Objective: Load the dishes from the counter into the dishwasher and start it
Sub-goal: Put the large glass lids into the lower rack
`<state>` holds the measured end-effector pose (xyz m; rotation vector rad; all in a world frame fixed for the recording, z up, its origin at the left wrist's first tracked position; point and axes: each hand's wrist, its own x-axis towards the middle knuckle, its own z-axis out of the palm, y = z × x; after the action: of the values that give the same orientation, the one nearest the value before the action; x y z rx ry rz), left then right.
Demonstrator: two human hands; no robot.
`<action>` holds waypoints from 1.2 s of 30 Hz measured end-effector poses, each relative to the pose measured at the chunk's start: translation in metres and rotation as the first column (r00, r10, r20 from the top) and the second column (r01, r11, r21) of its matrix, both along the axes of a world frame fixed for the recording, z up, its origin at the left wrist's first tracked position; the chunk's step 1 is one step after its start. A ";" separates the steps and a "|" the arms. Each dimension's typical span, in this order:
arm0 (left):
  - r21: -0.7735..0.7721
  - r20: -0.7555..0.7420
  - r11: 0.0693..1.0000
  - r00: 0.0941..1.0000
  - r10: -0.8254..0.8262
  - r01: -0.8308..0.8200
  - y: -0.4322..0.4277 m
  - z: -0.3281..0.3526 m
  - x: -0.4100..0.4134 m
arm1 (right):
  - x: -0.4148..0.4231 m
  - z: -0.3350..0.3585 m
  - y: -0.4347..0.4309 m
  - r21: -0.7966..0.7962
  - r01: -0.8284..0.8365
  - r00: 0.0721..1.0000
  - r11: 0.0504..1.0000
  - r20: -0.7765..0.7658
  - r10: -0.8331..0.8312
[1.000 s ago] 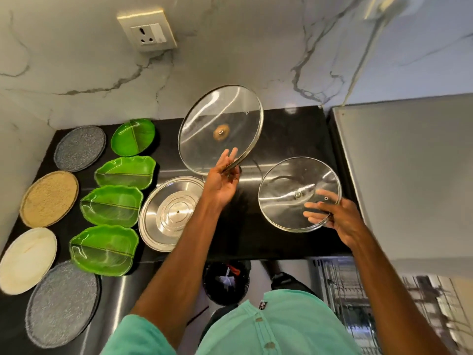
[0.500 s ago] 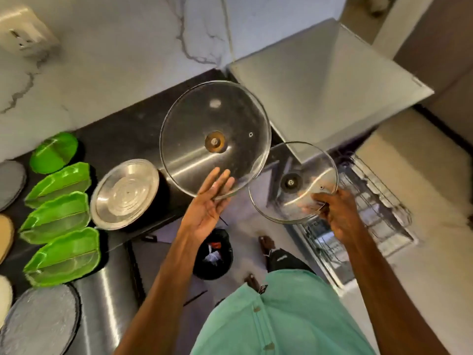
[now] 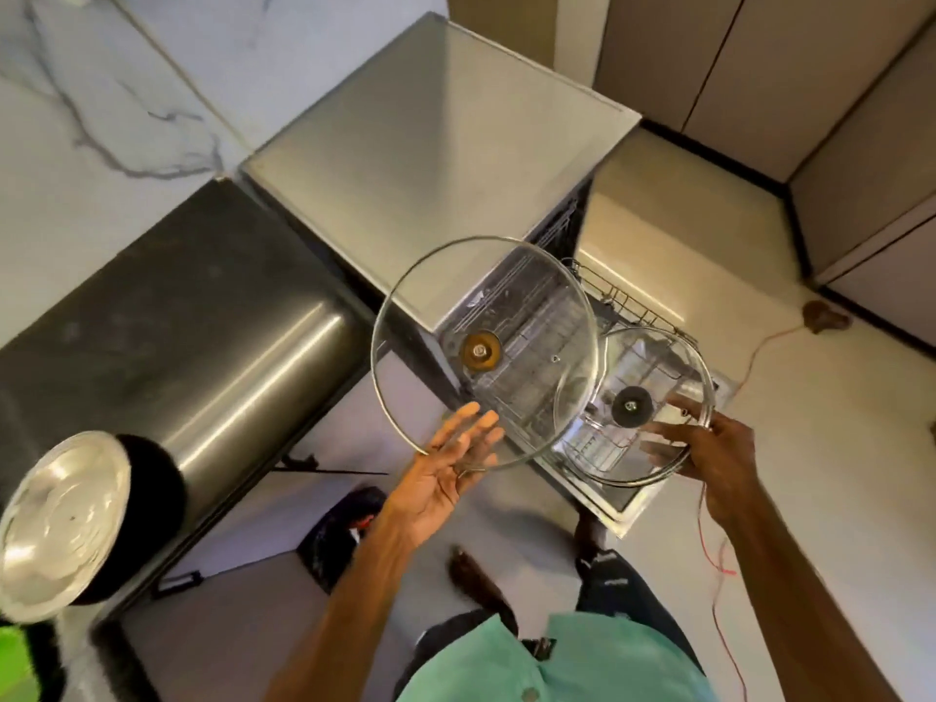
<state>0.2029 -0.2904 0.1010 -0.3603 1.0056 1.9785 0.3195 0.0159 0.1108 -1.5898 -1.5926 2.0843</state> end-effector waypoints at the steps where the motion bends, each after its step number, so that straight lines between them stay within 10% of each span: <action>1: -0.002 0.027 1.000 1.000 -0.010 0.010 0.019 -0.009 -0.001 | -0.001 -0.009 0.019 -0.001 0.017 1.000 1.000 0.013 -0.017; 11: -0.130 0.135 0.991 0.991 -0.023 0.041 0.188 -0.151 -0.037 | -0.044 -0.151 0.183 0.235 -0.095 0.982 0.967 0.183 0.052; 17: -0.352 0.047 0.936 0.999 -0.002 0.019 0.240 -0.270 -0.079 | -0.074 -0.300 0.246 0.519 -0.430 0.872 0.739 0.451 0.191; 28: -0.387 0.035 0.921 0.997 0.065 -0.046 0.264 -0.364 -0.110 | -0.148 -0.423 0.257 0.544 -0.699 0.713 0.464 0.479 0.512; 36: -0.370 0.066 0.927 0.994 0.086 -0.055 0.246 -0.369 -0.123 | -0.171 -0.427 0.253 0.478 -0.761 0.649 0.439 0.537 0.540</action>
<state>0.0799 -0.0447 -0.2681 -0.6866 1.3290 1.8154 0.1487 0.2690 -0.3160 -1.1007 -3.0285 1.0794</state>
